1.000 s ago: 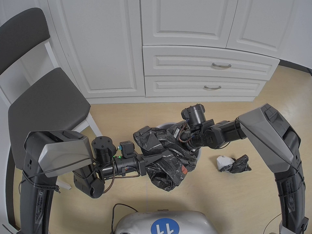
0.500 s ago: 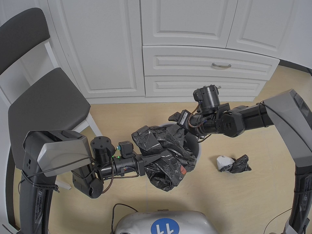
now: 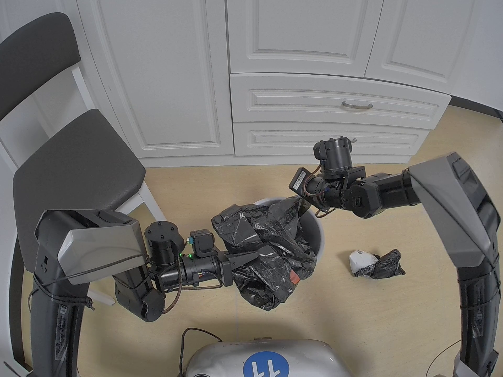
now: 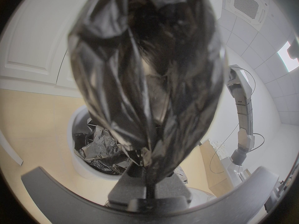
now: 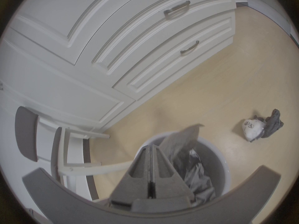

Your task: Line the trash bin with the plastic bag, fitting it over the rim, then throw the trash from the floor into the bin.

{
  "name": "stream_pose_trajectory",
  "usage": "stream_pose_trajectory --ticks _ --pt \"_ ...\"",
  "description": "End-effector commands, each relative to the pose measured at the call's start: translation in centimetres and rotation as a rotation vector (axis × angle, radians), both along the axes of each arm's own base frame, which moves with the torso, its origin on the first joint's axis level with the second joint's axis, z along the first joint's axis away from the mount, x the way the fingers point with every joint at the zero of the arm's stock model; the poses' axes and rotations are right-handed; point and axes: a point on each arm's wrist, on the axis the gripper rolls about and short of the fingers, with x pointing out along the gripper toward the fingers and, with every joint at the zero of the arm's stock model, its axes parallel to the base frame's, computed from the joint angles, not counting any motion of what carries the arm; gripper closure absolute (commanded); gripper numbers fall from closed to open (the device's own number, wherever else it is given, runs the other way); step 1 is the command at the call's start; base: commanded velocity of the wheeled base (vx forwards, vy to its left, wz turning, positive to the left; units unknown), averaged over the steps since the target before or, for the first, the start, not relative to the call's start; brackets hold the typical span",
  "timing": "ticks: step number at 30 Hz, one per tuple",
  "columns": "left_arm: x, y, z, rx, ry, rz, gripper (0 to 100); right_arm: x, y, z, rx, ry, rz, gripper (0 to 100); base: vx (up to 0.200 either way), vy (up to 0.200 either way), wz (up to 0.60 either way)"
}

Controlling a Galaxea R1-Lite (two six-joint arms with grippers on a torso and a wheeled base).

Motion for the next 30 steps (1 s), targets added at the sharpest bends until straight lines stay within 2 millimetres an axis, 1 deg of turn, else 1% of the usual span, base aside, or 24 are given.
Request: stream_pose_trajectory --ticks 1,4,5,7,8,9,11,12,13,14,15,18,19,20,21,24,28,30 --pt "-0.2 0.1 -0.3 0.011 0.004 0.003 100 3.0 -0.1 -5.1 0.021 0.018 -0.067 100 0.000 0.000 0.00" --pt "-0.1 0.1 -0.3 0.010 0.002 0.003 100 2.9 -0.1 -5.5 0.017 0.034 -0.072 100 0.000 0.000 0.00" --pt "-0.1 0.0 -0.3 0.009 0.000 0.003 100 2.5 -0.1 -5.4 0.005 0.053 -0.068 100 0.000 0.000 0.00" --pt "-0.1 0.0 -0.3 0.009 0.001 0.003 100 1.8 0.0 -4.6 -0.001 0.062 -0.059 100 0.000 0.000 0.00" --pt "-0.1 0.0 -0.4 0.010 0.002 0.003 100 1.1 0.1 -3.9 -0.003 0.074 -0.042 100 0.000 0.000 0.00" --pt "-0.1 0.0 -0.4 0.010 0.002 0.003 100 0.8 0.3 -3.9 -0.008 0.085 -0.031 100 0.000 0.000 0.00" --pt "-0.1 0.1 -0.4 0.011 0.004 0.003 100 0.3 1.0 -4.5 -0.029 0.104 -0.003 100 0.000 0.000 0.00" --pt "-0.1 0.0 -0.4 0.010 0.002 0.003 100 0.2 1.1 -4.6 -0.034 0.107 0.000 100 0.000 0.000 0.00" --pt "-0.1 0.0 -0.3 0.009 0.000 0.003 100 0.2 1.2 -5.4 -0.049 0.122 0.007 100 0.000 0.000 0.00" --pt "-0.1 0.0 -0.3 0.009 0.000 0.003 100 0.2 1.2 -5.4 -0.049 0.122 0.007 100 0.000 0.000 0.00" --pt "0.0 0.0 -0.2 0.006 -0.003 0.003 100 0.0 1.8 -6.9 -0.070 0.149 0.024 100 0.000 0.000 0.00" --pt "0.2 0.0 -0.2 0.003 -0.005 0.007 100 -0.2 2.3 -8.2 -0.082 0.172 0.039 100 0.000 0.000 0.00" --pt "0.4 -0.1 -0.2 -0.001 -0.006 0.007 100 -0.2 2.7 -9.3 -0.091 0.186 0.046 100 0.000 0.000 0.00" --pt "0.4 -0.1 -0.2 -0.002 -0.007 0.007 100 -0.2 2.7 -9.4 -0.092 0.188 0.047 100 0.000 0.000 0.00" --pt "0.7 -0.3 -0.2 -0.006 -0.014 0.009 100 0.0 2.9 -10.4 -0.100 0.197 0.049 100 0.000 0.000 0.00" --pt "1.1 -0.5 0.0 -0.012 -0.028 0.032 100 0.7 3.1 -11.7 -0.113 0.204 0.050 100 0.000 0.000 0.00" --pt "1.3 -0.7 0.3 -0.020 -0.044 0.038 100 2.1 3.0 -12.1 -0.121 0.227 0.030 100 0.000 0.000 0.00" --pt "1.3 -0.8 0.4 -0.021 -0.046 0.038 100 2.9 2.9 -11.9 -0.118 0.224 0.012 100 0.000 0.000 0.00"
